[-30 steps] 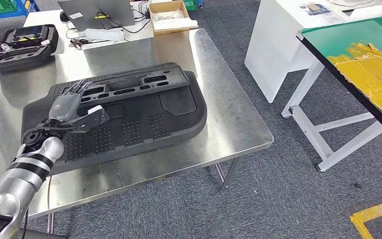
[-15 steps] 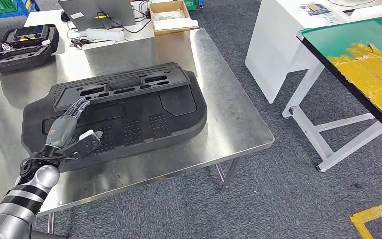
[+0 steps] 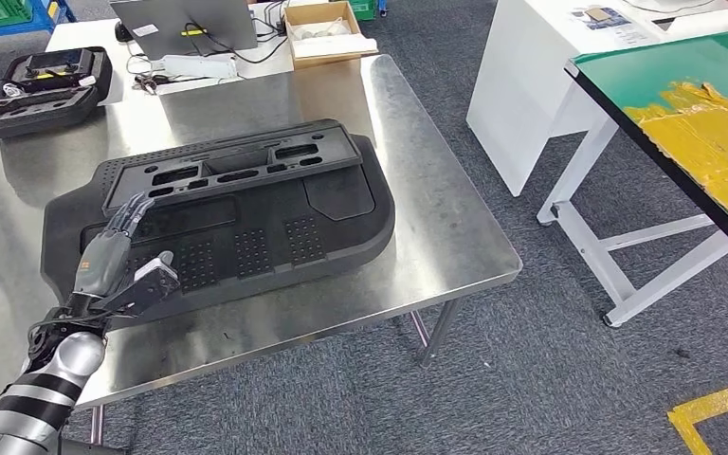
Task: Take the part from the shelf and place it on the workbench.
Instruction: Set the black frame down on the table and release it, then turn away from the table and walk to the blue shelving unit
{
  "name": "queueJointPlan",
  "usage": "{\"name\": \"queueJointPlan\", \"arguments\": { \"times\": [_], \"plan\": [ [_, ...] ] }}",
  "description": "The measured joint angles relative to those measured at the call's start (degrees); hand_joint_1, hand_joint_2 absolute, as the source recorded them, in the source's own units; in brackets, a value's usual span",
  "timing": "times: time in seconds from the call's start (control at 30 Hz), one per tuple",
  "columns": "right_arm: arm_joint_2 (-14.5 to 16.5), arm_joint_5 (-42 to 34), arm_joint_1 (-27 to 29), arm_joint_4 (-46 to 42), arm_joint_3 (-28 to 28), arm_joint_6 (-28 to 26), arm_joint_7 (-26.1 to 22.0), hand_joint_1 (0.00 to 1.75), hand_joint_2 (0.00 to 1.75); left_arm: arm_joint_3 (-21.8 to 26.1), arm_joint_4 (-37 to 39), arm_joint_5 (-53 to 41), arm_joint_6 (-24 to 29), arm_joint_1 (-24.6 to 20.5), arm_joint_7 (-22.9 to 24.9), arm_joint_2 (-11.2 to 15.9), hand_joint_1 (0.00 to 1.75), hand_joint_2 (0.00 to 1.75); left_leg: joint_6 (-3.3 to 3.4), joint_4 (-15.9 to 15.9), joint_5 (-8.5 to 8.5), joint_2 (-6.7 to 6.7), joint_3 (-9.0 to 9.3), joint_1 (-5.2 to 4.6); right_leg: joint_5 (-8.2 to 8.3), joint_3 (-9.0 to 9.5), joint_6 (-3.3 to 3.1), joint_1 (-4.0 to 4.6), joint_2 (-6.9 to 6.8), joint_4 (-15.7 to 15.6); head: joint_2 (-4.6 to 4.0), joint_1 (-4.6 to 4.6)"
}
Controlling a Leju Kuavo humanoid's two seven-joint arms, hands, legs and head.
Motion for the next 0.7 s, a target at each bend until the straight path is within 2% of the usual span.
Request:
{"name": "queueJointPlan", "arguments": {
  "times": [0.2,0.3,0.33,0.4,0.47,0.5,0.53,0.57,0.6,0.63,0.67,0.7],
  "plan": [
    [0.0,0.1,0.0,0.0,-0.3,0.0,0.0,0.00,0.00,1.3,-1.2,-0.2,0.9,1.6,-0.1,0.0,0.00,0.00,0.35,0.3,-0.17,0.00,-0.05,-0.22,0.00,0.11,0.21,-0.16,0.00,0.0,0.00,-0.01],
    [-0.1,0.3,0.0,0.0,-0.3,0.0,0.0,0.00,0.00,2.0,-1.7,-0.3,1.2,2.3,-0.2,0.0,0.00,0.00,0.88,0.2,0.25,0.11,0.10,-0.01,-0.02,0.06,0.67,-0.12,0.04,0.2,0.00,-0.03],
    [-0.1,0.4,0.0,0.0,-0.4,0.0,0.0,0.00,0.00,2.2,-1.8,-0.3,1.2,2.4,-0.2,0.0,0.00,0.00,1.14,0.0,0.52,0.19,0.16,0.22,-0.73,-0.40,0.70,-0.08,0.03,1.2,0.00,0.07],
    [-0.2,0.5,0.0,0.0,-0.5,0.0,0.0,0.00,0.00,2.5,-1.9,-0.2,1.3,2.7,-0.3,0.0,0.00,0.00,1.50,-0.2,0.89,0.38,0.15,0.61,-3.77,-2.75,0.48,-0.20,-0.04,6.5,0.00,0.34],
    [-0.1,0.6,0.0,0.0,-0.6,0.0,0.0,0.00,0.00,2.8,-1.8,-0.1,1.6,3.1,-0.6,-0.1,0.00,0.00,1.59,-0.1,1.02,0.51,-0.14,0.65,-7.41,-6.20,0.41,-0.52,-0.12,14.9,0.00,0.51],
    [-0.1,0.7,0.0,0.0,-0.6,0.0,0.0,0.00,0.00,3.0,-1.7,-0.1,1.9,3.3,-0.8,-0.1,0.00,0.00,1.54,-0.1,1.10,0.57,-0.28,0.65,-8.40,-7.21,0.66,-0.68,-0.15,17.7,0.00,0.50],
    [-0.1,0.8,0.0,0.0,-0.6,0.0,0.0,0.00,0.00,3.1,-1.6,-0.1,2.2,3.4,-1.0,-0.2,0.00,0.00,1.45,-0.1,1.17,0.61,-0.40,0.66,-8.52,-7.10,1.08,-0.80,-0.18,18.4,0.00,0.51],
    [-0.2,0.8,0.0,0.0,-0.6,0.0,0.0,0.00,0.00,3.3,-1.4,-0.1,2.4,3.6,-1.2,-0.3,0.00,0.00,1.33,0.0,1.25,0.62,-0.47,0.68,-7.74,-5.57,1.60,-0.89,-0.21,16.3,0.00,0.51],
    [-0.2,0.9,0.0,0.0,-0.6,0.0,0.0,0.00,0.00,3.4,-1.2,-0.1,2.5,3.6,-1.3,-0.4,0.00,0.00,1.20,0.0,1.32,0.62,-0.50,0.71,-6.50,-2.97,2.05,-0.96,-0.24,12.2,0.00,0.53],
    [-0.2,1.0,-0.1,0.0,-0.7,0.0,0.0,0.00,0.00,3.6,-1.1,-0.1,2.6,3.7,-1.5,-0.5,0.00,0.00,1.02,0.0,1.37,0.62,-0.56,0.69,-5.43,0.01,2.20,-0.97,-0.25,7.4,0.00,0.54],
    [-0.2,1.0,-0.1,0.0,-0.7,0.0,0.0,0.00,0.00,3.8,-1.0,-0.1,2.7,3.6,-1.6,-0.5,0.00,0.00,0.78,0.1,1.45,0.61,-0.64,0.64,-4.44,2.31,2.08,-0.87,-0.24,3.8,0.00,0.50],
    [-0.2,1.0,-0.2,0.0,-0.7,0.0,0.0,0.00,0.00,4.0,-1.0,-0.2,2.9,3.6,-1.7,-0.6,0.00,0.00,0.50,0.1,1.51,0.59,-0.70,0.58,-3.92,3.69,1.80,-0.75,-0.22,1.7,0.00,0.44]
  ]
}}
